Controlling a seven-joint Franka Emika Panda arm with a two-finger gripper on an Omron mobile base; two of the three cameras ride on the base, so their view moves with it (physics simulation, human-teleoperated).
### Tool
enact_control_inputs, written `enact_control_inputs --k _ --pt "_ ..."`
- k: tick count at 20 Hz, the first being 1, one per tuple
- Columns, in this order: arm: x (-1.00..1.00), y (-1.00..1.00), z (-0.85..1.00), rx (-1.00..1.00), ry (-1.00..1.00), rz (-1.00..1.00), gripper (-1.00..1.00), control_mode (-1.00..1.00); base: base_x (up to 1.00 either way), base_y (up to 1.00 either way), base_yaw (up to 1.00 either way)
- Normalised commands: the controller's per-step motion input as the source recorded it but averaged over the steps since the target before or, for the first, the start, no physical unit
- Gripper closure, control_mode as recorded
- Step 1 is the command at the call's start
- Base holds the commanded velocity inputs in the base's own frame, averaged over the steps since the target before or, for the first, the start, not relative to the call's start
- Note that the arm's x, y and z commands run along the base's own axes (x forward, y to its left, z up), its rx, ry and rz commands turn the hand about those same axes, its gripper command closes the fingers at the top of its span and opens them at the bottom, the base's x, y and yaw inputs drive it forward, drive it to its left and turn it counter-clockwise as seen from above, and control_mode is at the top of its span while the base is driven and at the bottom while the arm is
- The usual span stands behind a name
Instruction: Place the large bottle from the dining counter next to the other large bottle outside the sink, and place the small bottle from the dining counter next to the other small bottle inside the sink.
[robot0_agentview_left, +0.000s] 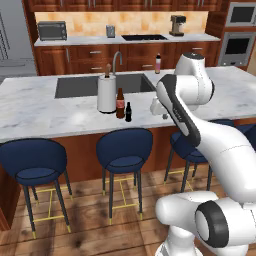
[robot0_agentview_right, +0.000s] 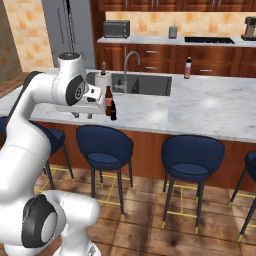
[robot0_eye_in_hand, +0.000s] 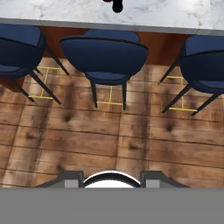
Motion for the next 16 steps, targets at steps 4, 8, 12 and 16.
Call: enact_control_inputs --k 4,8,12,16 --pt "0.00 0.00 0.00 0.00 0.00 0.00 -1.00 1.00 0.03 0.00 0.00" --pt "0.00 0.00 0.00 0.00 0.00 0.00 -1.00 1.00 0.18 0.00 0.00" --pt "0.00 0.00 0.00 0.00 0.00 0.00 -1.00 1.00 0.30 0.00 0.00" --pt "0.00 0.00 0.00 0.00 0.00 0.00 -1.00 1.00 0.54 0.00 0.00"
